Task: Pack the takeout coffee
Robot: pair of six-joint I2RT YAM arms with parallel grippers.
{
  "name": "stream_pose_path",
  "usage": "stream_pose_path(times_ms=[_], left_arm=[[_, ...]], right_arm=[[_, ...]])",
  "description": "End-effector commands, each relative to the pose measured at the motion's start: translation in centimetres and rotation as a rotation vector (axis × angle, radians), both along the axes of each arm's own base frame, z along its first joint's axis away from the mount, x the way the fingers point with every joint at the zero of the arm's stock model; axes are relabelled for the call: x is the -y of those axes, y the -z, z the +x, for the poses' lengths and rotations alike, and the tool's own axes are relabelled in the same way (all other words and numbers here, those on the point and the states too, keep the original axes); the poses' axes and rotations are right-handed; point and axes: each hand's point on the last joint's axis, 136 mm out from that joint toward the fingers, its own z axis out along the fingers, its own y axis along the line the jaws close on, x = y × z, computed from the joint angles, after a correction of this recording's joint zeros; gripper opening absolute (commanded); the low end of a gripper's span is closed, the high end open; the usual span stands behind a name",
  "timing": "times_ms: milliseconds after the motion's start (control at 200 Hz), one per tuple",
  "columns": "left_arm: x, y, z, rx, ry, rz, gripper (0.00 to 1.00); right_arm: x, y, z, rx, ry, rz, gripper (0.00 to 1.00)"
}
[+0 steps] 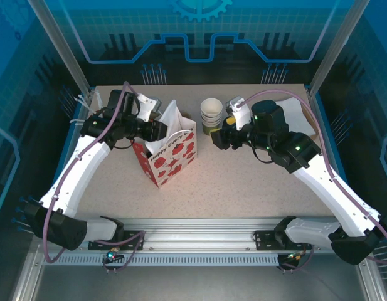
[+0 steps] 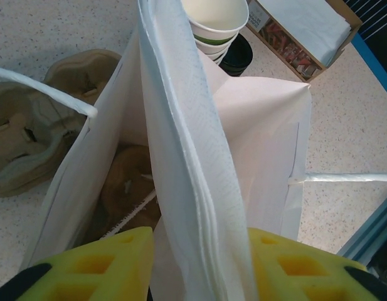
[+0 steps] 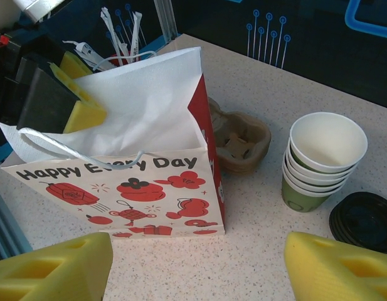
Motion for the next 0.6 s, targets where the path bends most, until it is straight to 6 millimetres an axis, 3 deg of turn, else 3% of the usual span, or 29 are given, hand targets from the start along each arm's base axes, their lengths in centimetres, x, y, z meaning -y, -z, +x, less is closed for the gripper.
stream_pose_path(times_ms=[0, 50, 110, 265, 430, 595], left_arm=[[0.3, -2.4, 0.1, 0.061, 0.011, -0.017, 0.46], [0.4, -2.5, 0.0, 0.056, 0.007, -0.027, 0.46], [0.7, -2.2, -0.3, 0.029, 0.016, -0.045, 0.39], [1.0, 0.2, -1.1, -0.066, 0.042, -0.023, 0.24], [1.3, 2.6, -1.4, -0.152, 0.079, 0.037, 0.19], [0.3, 4.1, -1.1, -0.193, 0.057, 0.118, 0.16]], right_arm=[[0.4, 0.2, 0.3, -0.003, 0.009, -0.006, 0.74], [0.4, 0.4, 0.4, -0.007, 0.013, -0.009, 0.74], [0.3, 0.5, 0.6, -0.011, 0.014, -0.01, 0.74], [0.0, 1.2, 0.9, -0.027, 0.011, -0.018, 0.74], [-0.3, 1.7, 1.1, -0.039, 0.006, -0.013, 0.75], [-0.4, 2.3, 1.1, -0.054, 0.003, -0.015, 0.75]])
